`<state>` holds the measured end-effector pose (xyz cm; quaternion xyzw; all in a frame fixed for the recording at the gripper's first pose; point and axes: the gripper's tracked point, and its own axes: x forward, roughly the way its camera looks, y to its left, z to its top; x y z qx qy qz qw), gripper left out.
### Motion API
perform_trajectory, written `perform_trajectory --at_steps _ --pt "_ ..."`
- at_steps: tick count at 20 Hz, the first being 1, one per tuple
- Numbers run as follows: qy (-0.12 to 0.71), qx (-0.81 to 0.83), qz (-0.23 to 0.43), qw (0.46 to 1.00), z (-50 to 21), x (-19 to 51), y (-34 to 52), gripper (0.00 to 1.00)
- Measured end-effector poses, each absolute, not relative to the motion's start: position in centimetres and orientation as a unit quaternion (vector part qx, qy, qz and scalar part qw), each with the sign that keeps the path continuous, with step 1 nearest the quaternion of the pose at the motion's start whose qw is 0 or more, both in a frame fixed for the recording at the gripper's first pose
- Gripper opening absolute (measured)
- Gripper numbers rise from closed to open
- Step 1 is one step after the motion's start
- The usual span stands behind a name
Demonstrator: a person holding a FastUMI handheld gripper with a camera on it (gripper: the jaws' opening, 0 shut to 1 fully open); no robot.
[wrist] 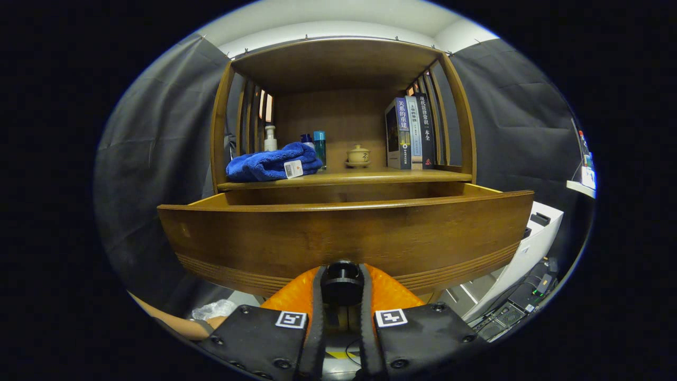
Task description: Pull open the drawer, take out the items inside it, and place them on the countertop above the cabinet.
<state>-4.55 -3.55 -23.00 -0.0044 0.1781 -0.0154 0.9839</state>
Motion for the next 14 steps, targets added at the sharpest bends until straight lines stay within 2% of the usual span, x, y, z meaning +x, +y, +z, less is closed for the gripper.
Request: perform_trajectory --at_steps 8,14 --pt "0.187 -0.010 -0.014 0.982 -23.73 -5.37 -3.66 0.34" --pt "0.184 -0.007 -0.013 0.983 -23.55 -5.06 -3.28 0.49"
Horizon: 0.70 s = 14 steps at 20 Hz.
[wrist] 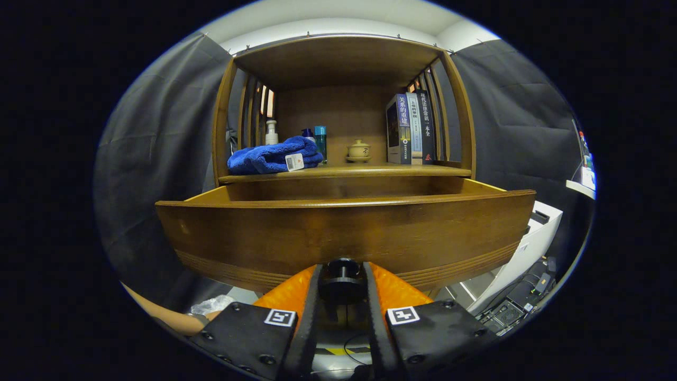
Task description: Pull open the drawer, take out the items inside it, and place them on the countertop above the cabinet.
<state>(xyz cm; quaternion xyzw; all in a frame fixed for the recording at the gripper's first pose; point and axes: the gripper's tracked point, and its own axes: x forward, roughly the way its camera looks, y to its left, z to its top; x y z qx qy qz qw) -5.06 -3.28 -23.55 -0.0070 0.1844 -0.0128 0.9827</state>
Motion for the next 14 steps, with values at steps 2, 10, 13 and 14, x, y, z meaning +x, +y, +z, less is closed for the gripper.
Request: perform_trajectory --at_steps 2,10,13,14 --pt "0.173 -0.007 -0.014 0.985 -22.7 -5.1 -3.4 0.65" --pt "0.140 -0.007 -0.026 0.990 -18.1 -5.3 -4.3 0.97" --pt "0.104 -0.013 0.002 0.994 -12.4 -4.4 -3.5 0.97" --pt "0.098 -0.026 0.034 0.994 -10.6 -3.9 -2.6 0.97"
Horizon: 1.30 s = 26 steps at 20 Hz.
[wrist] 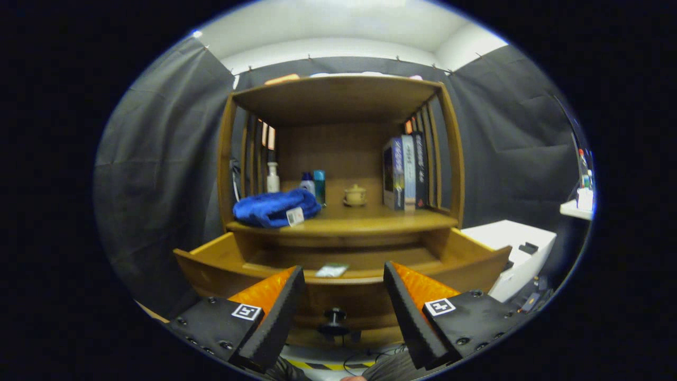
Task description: Pull open the drawer, take out the items inside it, and place them on the countertop above the cabinet.
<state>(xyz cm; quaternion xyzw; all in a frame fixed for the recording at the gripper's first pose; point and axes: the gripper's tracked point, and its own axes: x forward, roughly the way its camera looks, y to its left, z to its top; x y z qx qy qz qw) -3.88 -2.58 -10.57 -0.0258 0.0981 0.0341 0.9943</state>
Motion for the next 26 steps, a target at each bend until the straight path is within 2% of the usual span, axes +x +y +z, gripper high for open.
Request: perform_trajectory --at_steps 4,9,14,19,23,26 --pt "0.089 -0.066 0.064 0.992 -4.8 1.0 -1.7 0.97" --pt "0.163 -0.054 0.111 0.979 -5.4 6.1 1.4 0.98" --pt "0.353 -0.015 0.063 0.933 -13.9 7.8 0.7 0.99" --pt "0.499 0.050 0.011 0.865 -21.1 8.1 -0.1 0.97" --pt "0.577 0.063 0.001 0.815 -25.5 7.3 -0.1 0.97" --pt "0.595 0.053 -0.003 0.802 -27.0 6.6 -0.1 0.96"
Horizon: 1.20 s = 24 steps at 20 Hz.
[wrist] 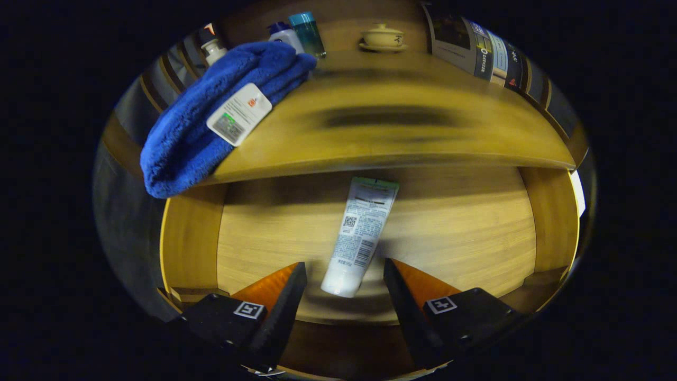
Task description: Pull open the drawer, take out the items inside it, and place them on the countertop above the cabinet.
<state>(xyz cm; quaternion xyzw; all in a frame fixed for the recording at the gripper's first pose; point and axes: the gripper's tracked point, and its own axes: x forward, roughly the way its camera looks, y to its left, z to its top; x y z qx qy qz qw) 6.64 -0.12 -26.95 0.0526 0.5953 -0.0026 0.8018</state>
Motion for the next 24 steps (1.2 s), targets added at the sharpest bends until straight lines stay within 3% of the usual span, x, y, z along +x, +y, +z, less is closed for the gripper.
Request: perform_trajectory --at_steps 4,12,14,24 --pt "0.623 0.060 0.000 0.780 -28.3 6.2 0.1 0.92" --pt "0.612 0.074 0.023 0.787 -28.3 5.9 -1.3 0.50" --pt "0.598 0.079 0.018 0.798 -27.9 5.9 -2.2 0.46" --pt "0.503 0.087 0.036 0.859 -20.8 4.1 -5.5 0.46"
